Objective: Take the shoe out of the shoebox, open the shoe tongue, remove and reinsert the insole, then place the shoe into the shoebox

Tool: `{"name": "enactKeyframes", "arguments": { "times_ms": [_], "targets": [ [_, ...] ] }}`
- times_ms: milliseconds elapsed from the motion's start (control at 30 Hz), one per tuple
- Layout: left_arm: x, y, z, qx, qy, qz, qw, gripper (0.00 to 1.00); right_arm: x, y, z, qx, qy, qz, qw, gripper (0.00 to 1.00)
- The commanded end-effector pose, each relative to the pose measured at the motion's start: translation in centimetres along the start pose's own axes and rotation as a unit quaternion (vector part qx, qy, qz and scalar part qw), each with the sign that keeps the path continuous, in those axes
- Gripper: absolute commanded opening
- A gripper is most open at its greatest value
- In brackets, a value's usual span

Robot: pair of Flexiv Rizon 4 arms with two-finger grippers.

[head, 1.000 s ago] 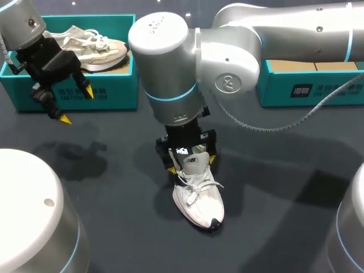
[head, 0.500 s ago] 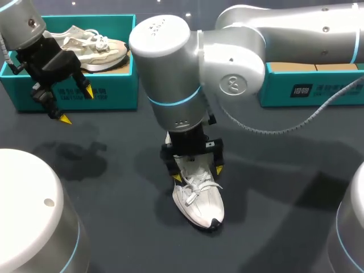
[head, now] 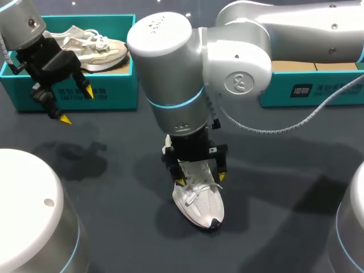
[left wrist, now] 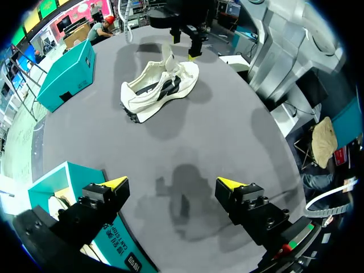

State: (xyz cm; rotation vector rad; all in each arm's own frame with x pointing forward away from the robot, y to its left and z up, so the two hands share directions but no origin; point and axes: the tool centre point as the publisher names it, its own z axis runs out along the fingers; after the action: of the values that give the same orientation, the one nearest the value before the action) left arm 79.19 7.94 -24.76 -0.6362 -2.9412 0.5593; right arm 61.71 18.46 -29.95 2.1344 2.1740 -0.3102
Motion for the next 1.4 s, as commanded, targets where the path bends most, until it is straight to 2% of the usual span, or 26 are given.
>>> {"name": "enactKeyframes", "arguments": {
  "times_ms": [33,100,333,967,1267,1400],
  "targets": [
    [0.1,0.0,0.0,-0.001,0.0,0.0,1.0,1.0,1.1,-0.4,-0.5,-0.01,-0.013,0.006,1.0,0.38],
    [0.1,0.0,0.0,-0.001,0.0,0.0,1.0,1.0,1.2,-0.1,-0.6,-0.015,-0.014,0.003,1.0,0.33],
    [0.1,0.0,0.0,-0.001,0.0,0.0,1.0,1.0,1.6,1.7,-0.3,-0.024,-0.009,-0.02,0.999,0.36],
    [0.1,0.0,0.0,-0.001,0.0,0.0,1.0,1.0,0.9,7.4,3.4,-0.054,0.047,-0.06,0.996,0.35],
    [0.1,0.0,0.0,-0.001,0.0,0.0,1.0,1.0,0.9,6.5,1.2,-0.077,0.02,-0.07,0.994,0.33],
    [0.1,0.0,0.0,-0.001,0.0,0.0,1.0,1.0,1.2,7.0,0.5,-0.09,0.012,-0.083,0.992,0.34]
  ]
}}
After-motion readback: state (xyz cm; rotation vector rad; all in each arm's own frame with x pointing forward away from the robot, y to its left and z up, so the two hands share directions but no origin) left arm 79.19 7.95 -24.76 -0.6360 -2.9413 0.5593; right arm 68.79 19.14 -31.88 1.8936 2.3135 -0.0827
